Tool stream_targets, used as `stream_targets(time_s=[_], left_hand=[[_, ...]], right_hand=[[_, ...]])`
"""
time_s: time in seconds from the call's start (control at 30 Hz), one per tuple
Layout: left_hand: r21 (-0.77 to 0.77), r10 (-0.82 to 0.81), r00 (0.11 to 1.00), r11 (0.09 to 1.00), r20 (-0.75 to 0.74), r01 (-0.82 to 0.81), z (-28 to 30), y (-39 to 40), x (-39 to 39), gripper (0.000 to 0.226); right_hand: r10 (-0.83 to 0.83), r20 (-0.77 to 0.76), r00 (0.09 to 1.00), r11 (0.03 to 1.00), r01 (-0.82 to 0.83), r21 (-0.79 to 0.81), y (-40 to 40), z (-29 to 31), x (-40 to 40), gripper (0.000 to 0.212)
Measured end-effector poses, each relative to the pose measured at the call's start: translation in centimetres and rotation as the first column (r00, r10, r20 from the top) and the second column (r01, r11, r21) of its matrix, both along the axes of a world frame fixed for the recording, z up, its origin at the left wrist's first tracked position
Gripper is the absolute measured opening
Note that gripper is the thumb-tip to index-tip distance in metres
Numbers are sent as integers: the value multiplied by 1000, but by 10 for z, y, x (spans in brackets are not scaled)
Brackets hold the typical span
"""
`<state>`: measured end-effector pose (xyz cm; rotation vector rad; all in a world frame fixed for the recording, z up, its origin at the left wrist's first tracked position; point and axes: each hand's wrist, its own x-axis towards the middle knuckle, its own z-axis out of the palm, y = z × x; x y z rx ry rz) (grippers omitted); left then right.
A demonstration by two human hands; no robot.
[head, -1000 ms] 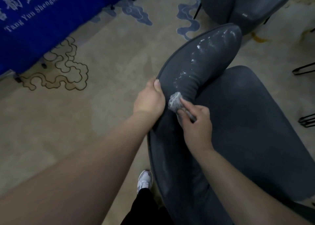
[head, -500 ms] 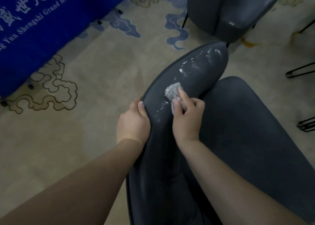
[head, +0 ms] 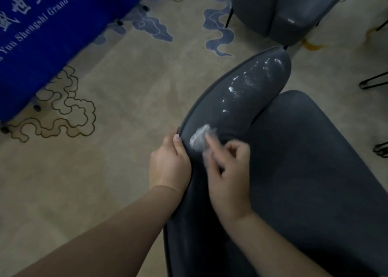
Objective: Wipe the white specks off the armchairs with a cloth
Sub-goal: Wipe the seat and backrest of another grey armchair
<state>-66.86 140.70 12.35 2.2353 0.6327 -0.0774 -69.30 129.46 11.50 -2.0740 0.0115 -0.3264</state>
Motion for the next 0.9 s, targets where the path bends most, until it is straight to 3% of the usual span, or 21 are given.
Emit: stream_targets(time_s=[0.1, 0.27, 0.37, 0.47, 0.67, 0.9], left_hand=[[1, 1, 1000, 1000, 4, -1, 0, 1, 2, 38], [4, 1, 1000, 1000, 5, -1, -2, 1, 1, 40], [9, -8, 1000, 1000, 13, 8, -3, 2, 1, 39], [1, -12, 1000, 1000, 24, 12, -3, 2, 2, 40], [-28, 7, 1000, 1000, 16, -6, -4, 3, 3, 39], [-11, -5, 1000, 1000, 22, 5, -6, 3, 1, 38]], right_hand=[[46, -25, 999, 999, -46, -12, -1, -2, -15, 41], [-84, -142, 986, 994, 93, 59, 0, 5, 43, 43], [-67, -80, 995, 998, 65, -24, 6, 4, -4, 45], [-42, -91, 995, 999, 42, 1, 10, 7, -53, 45], [-96, -134, 986, 995, 98, 7, 16, 9, 5, 46], [-79, -173, 982, 994, 91, 62, 10, 1, -47, 50]])
